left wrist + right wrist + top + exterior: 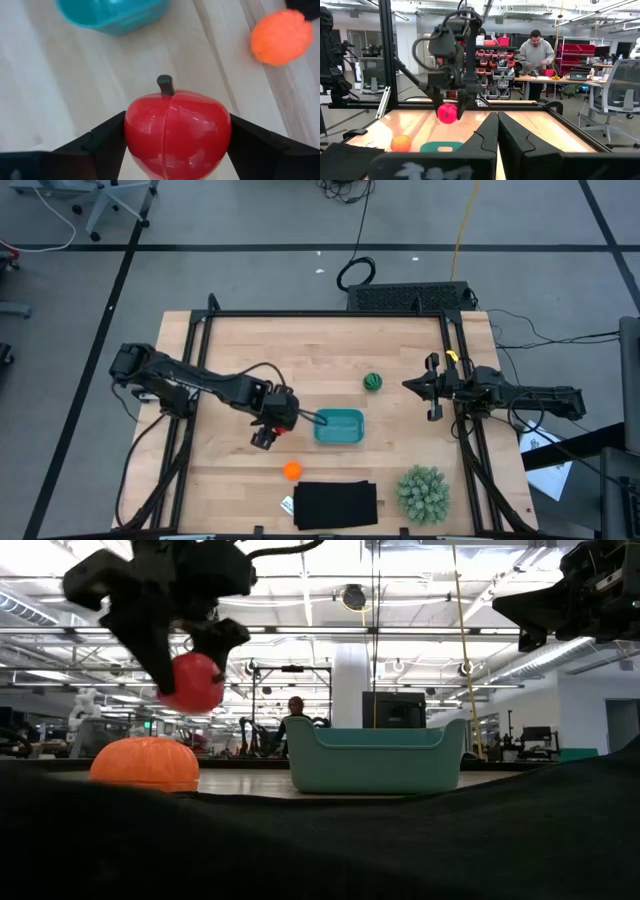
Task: Pick and placing Produce into tupperware
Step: Put the red apple into the blue container
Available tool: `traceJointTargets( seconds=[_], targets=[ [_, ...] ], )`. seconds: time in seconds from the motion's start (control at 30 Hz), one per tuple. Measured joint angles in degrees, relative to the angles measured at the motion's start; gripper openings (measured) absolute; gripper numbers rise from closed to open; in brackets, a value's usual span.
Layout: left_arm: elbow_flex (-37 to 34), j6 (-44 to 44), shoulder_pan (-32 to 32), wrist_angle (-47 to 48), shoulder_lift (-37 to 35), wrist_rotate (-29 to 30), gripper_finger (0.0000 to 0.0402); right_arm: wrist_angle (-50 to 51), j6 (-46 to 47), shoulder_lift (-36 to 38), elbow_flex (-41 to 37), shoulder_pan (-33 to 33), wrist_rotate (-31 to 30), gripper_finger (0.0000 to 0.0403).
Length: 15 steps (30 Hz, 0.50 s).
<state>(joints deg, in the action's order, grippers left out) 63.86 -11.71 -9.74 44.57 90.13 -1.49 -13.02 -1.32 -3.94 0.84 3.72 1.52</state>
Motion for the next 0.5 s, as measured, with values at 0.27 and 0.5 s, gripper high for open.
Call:
traceJointTargets(
  seconds=[0.27, 0.5],
  targets=[
    [8.2, -1.5, 3.6, 7.1, 0.0, -0.5, 0.0294, 0.0, 0.0, 0.0, 0.0, 0.0, 0.0, 0.0000],
    [15.5, -1.4, 6.3, 14.8, 0.0, -1.8, 0.0294, 0.0, 0.3, 0.0, 0.0, 0.0, 0.0, 0.0000]
  ],
)
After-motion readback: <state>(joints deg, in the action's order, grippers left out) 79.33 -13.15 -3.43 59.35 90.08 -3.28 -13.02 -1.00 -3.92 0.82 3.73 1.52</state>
